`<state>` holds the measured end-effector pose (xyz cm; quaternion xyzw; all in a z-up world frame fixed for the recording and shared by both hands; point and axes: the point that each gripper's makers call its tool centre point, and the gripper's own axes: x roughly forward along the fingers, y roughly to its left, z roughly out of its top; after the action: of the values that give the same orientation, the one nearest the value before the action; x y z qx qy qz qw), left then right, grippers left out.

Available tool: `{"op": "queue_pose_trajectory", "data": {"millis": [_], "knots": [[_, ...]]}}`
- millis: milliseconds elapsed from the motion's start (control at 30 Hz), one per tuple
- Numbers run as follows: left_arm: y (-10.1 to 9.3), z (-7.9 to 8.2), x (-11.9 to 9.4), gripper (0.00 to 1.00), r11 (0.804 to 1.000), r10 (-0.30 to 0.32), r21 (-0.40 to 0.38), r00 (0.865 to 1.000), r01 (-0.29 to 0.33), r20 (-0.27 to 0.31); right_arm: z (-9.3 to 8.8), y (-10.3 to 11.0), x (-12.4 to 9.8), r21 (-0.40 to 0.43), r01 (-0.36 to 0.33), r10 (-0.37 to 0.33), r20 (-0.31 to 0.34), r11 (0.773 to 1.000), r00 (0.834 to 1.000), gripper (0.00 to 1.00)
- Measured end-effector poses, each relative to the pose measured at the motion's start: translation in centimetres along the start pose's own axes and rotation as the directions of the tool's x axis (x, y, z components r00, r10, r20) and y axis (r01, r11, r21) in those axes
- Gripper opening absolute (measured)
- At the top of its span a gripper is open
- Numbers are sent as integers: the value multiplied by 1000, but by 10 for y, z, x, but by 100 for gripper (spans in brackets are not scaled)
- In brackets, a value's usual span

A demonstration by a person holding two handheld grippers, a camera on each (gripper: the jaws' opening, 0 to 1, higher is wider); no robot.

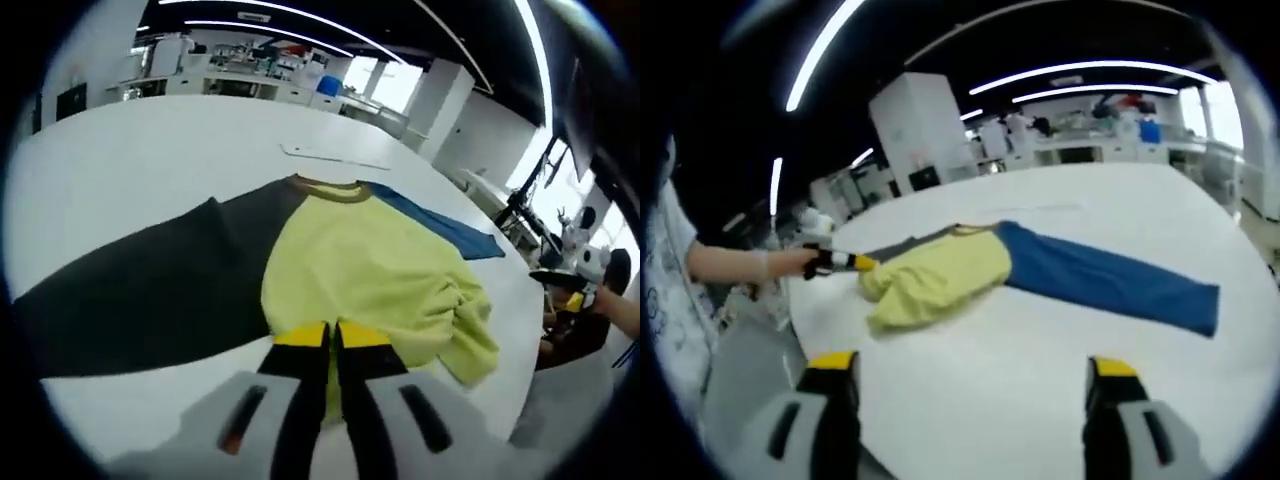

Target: Fold the garment on the visible template until the final outline fits inside the template.

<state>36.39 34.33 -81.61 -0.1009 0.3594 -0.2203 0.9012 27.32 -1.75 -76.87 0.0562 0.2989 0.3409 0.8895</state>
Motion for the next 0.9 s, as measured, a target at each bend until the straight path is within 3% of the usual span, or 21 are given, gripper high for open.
{"op": "queue_pose_trajectory", "data": {"millis": [567,900], "knots": [[10,-9,9,2,999,14,43,999,-12,-40,0,3,7,4,-8,8,-13,1000,1000,93],[-3,-2,-12,31,997,-35,75,999,35,-6,0,5,10,-2,-24,24,-11,1000,1000,93]]}}
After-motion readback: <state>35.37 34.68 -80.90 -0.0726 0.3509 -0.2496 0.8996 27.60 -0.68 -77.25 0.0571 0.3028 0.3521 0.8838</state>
